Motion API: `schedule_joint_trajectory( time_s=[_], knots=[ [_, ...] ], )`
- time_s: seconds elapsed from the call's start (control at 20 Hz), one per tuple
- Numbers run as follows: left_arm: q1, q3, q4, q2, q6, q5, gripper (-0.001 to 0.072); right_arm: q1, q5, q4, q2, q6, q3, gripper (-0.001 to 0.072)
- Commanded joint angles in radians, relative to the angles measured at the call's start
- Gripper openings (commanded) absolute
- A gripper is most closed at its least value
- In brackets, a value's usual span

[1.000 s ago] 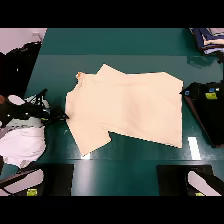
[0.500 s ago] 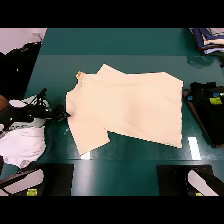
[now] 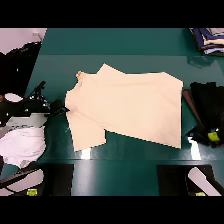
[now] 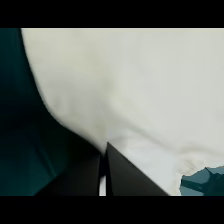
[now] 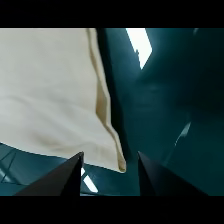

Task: Fold the shirts.

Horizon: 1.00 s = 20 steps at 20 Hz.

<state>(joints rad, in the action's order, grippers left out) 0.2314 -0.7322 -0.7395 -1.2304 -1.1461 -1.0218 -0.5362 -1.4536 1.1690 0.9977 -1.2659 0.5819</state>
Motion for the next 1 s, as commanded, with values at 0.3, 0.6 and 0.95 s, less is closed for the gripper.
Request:
schedule_joint_trajectory(
  time_s=[0.3, 0.6, 0.95],
  knots=[
    [0.001, -0.008, -0.018, 0.001, 0.002, 0.0, 0.0026, 0.14, 0.101, 0.0, 0.0, -0.01, -0.169, 0.0371],
    [0.001, -0.015, -0.052, 0.027, -0.001, -0.001, 0.0024, 0.253, 0.125, 0.001, -0.001, -0.009, -0.088, 0.0015],
    [0.001, -0.386, -0.148, 0.296, -0.095, -0.146, 0.0026, 0.388, 0.159, 0.001, -0.152, -0.043, 0.459, 0.0014]
  ],
)
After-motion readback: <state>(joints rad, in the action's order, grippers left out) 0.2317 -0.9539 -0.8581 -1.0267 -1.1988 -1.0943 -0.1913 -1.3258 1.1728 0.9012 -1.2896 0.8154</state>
